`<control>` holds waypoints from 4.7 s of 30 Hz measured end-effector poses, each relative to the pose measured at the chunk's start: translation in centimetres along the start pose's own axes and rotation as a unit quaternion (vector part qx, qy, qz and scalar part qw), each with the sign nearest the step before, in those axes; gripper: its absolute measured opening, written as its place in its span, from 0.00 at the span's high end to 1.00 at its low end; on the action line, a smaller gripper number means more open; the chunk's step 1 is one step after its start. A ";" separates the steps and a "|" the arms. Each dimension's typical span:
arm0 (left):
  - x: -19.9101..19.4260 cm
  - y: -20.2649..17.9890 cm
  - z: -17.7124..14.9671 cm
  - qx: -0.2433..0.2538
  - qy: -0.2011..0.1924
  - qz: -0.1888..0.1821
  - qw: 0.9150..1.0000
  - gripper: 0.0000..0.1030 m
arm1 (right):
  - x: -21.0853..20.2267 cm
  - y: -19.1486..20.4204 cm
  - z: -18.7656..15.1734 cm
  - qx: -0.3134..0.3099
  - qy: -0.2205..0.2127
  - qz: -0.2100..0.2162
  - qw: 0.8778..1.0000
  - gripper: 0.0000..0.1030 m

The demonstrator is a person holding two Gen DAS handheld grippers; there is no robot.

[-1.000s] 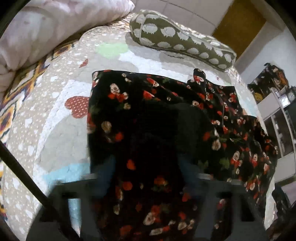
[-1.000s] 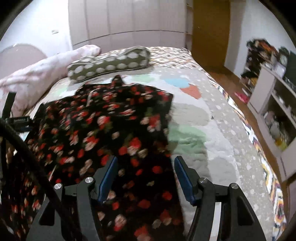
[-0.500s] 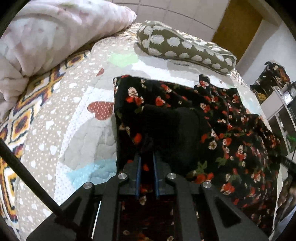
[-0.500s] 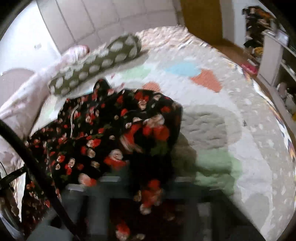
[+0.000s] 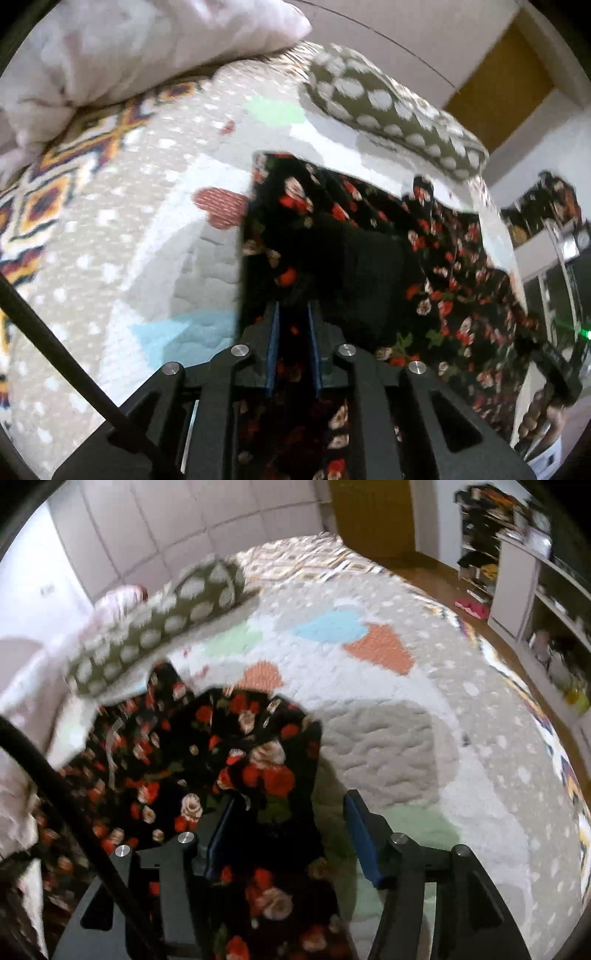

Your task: Fold large clothes

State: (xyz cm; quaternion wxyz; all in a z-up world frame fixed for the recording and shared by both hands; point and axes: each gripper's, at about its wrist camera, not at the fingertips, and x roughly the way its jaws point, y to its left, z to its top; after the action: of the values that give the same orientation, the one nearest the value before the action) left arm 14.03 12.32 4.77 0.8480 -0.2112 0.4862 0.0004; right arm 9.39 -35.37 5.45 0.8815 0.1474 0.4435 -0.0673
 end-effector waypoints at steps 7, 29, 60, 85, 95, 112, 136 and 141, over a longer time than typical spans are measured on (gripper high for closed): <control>-8.3 1.4 -2.4 0.021 -0.053 -0.004 0.998 0.44 | -7.2 -2.8 -2.3 0.021 -0.042 0.027 0.999 0.32; -9.6 9.5 -18.9 0.046 0.050 -0.063 0.996 0.32 | -13.5 -9.2 -22.4 0.090 0.051 0.171 0.980 0.31; -13.5 11.9 -26.5 0.018 0.086 -0.249 0.965 0.51 | -15.2 -11.9 -31.0 0.188 0.096 0.388 0.897 0.32; -20.2 11.3 -28.3 0.039 0.028 -0.166 0.985 0.92 | -22.3 -7.2 -34.0 0.053 0.096 0.297 0.949 0.87; -20.7 9.2 -23.8 0.044 0.004 -0.190 0.981 0.92 | -22.6 -5.9 -29.9 0.015 0.092 0.324 0.942 0.87; -15.8 4.5 -11.2 0.011 -0.027 -0.168 0.985 0.92 | -18.6 -2.4 -14.1 0.051 0.012 0.329 0.943 0.87; -1.0 4.8 3.5 -0.182 -0.013 -0.252 0.950 0.53 | 2.7 -1.6 0.8 0.203 0.087 0.307 0.926 0.47; -2.4 5.5 4.0 -0.205 -0.017 -0.293 0.934 0.50 | 2.1 -3.6 1.6 0.297 0.037 0.390 0.871 0.23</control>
State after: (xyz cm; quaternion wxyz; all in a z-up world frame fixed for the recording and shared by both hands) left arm 14.98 19.25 6.53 0.7568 -0.5133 0.3778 -0.1449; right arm 10.97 -39.28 4.00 0.7341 0.5652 0.3411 0.1589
